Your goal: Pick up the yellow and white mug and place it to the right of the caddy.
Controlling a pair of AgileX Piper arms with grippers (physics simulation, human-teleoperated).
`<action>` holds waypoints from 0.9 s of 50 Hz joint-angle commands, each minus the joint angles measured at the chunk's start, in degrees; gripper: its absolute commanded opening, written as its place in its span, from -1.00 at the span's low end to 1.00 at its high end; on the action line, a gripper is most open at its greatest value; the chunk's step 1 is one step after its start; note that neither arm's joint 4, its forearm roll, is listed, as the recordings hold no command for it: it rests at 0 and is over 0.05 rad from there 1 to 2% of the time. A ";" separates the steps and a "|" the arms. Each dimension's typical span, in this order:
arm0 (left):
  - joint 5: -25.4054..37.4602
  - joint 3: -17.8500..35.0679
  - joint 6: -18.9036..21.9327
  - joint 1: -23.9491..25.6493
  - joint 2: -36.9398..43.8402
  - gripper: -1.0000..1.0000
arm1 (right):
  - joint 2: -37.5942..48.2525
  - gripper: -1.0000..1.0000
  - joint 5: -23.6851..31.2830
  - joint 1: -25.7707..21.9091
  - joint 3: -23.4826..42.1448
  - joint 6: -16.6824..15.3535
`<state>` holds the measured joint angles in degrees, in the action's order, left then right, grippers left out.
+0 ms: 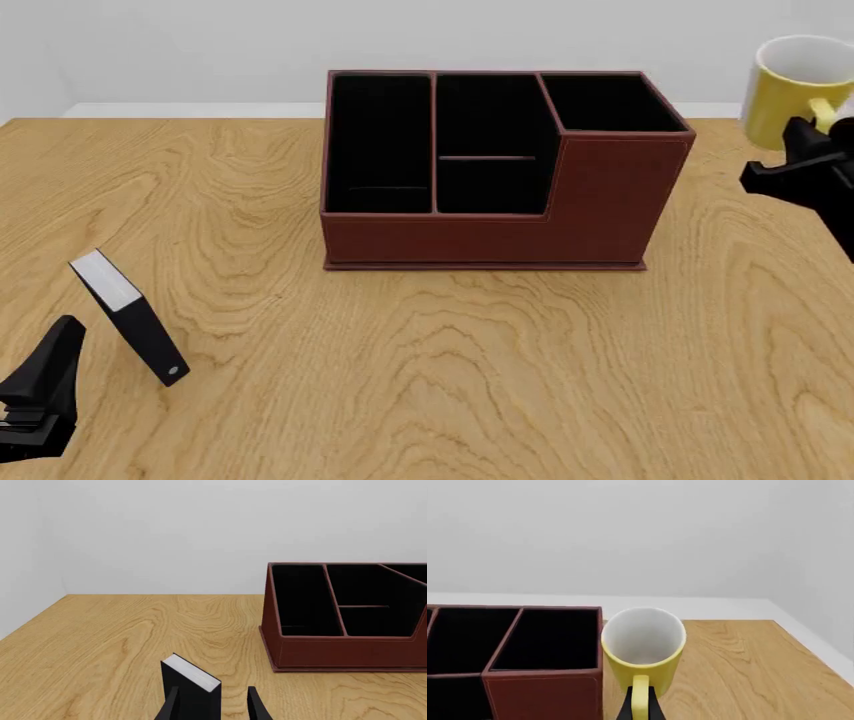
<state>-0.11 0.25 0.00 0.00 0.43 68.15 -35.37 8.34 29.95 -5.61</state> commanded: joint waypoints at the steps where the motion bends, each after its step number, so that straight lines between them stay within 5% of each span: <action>1: 0.00 0.00 0.00 0.00 0.00 1.00 | 4.00 -1.00 -3.82 0.71 -0.94 0.55; 45: 0.00 0.00 0.00 0.00 0.00 1.00 | 17.33 -1.00 -15.09 2.27 -3.87 2.07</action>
<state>-0.11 0.25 0.00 0.00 0.43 82.80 -48.11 10.33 26.21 -4.26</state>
